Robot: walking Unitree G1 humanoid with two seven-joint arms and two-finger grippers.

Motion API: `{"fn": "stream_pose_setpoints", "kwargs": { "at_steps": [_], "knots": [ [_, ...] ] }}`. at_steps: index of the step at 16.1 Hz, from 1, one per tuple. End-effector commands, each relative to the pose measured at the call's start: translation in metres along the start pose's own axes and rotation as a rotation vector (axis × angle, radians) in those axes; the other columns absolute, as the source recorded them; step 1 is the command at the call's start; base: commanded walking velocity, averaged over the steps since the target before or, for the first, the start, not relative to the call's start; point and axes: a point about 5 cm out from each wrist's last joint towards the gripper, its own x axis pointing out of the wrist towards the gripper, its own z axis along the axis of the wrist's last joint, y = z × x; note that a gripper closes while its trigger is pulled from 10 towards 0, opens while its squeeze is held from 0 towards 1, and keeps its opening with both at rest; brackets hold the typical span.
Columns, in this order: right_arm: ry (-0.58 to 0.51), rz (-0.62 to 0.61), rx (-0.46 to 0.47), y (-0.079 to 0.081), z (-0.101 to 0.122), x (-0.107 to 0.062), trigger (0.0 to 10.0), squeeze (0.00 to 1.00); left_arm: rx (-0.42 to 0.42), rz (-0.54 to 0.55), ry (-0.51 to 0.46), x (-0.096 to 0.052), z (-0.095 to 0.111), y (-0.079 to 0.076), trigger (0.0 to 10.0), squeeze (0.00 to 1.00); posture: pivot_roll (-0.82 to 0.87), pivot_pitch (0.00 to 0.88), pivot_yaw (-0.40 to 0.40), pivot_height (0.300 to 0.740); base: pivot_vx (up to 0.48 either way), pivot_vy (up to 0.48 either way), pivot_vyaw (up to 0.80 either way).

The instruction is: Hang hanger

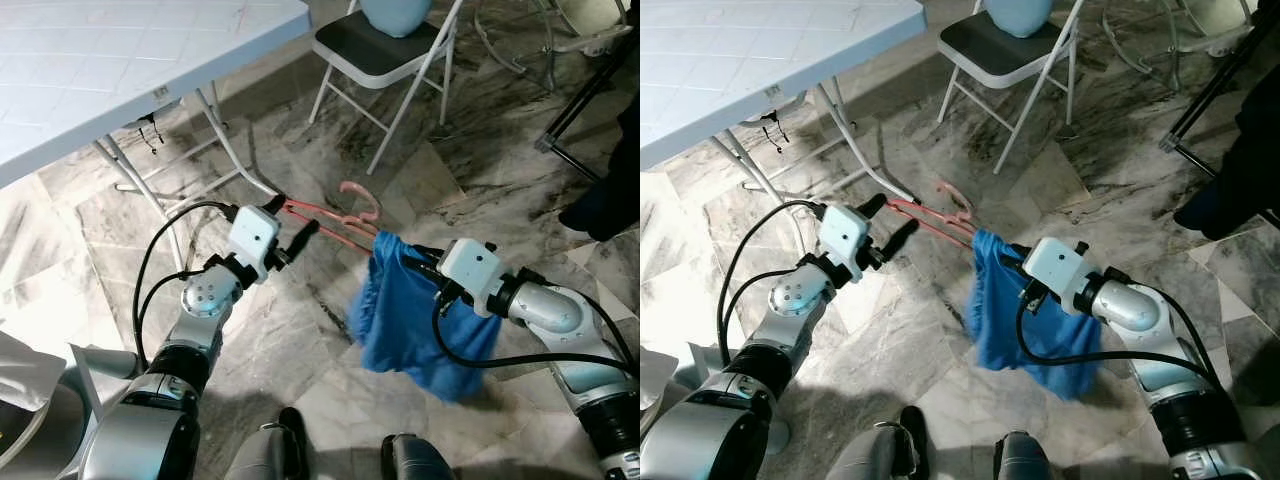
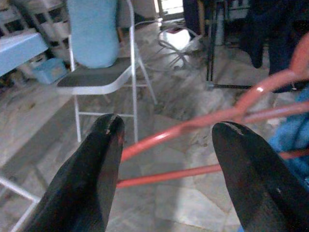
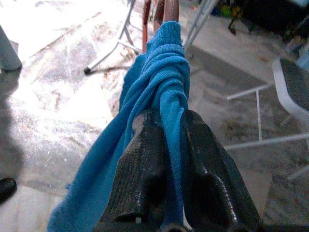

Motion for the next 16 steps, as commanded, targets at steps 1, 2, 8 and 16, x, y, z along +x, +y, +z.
{"fn": "stream_pose_setpoints", "kwargs": {
  "at_steps": [1, 2, 8, 16],
  "knots": [
    [-0.047, 0.004, -0.028, -0.005, 0.007, -0.001, 10.0, 0.0, 0.041, -0.077, 0.018, -0.006, -0.005, -0.006, 10.0, 1.0, -0.17, 0.227, 0.088, 0.74, 0.0, 0.0, 0.0],
    [-0.054, 0.007, -0.05, -0.009, 0.009, -0.004, 10.0, 0.0, 0.094, -0.155, 0.011, -0.006, -0.003, -0.009, 10.0, 1.0, -0.18, 0.229, 0.091, 0.74, 0.0, 0.0, 0.0],
    [0.039, 0.044, -0.164, -0.023, -0.001, -0.025, 10.0, 0.0, 0.227, -0.236, 0.046, -0.002, 0.006, 0.007, 10.0, 0.93, -0.19, 0.233, 0.105, 0.74, 0.0, 0.0, 0.0],
    [-0.074, -0.091, 0.025, 0.008, 0.003, -0.012, 10.0, 0.0, -0.13, 0.016, 0.043, -0.001, -0.012, -0.01, 10.0, 0.0, -0.19, 0.222, 0.111, 0.74, 0.0, 0.0, 0.0]
  ]
}}
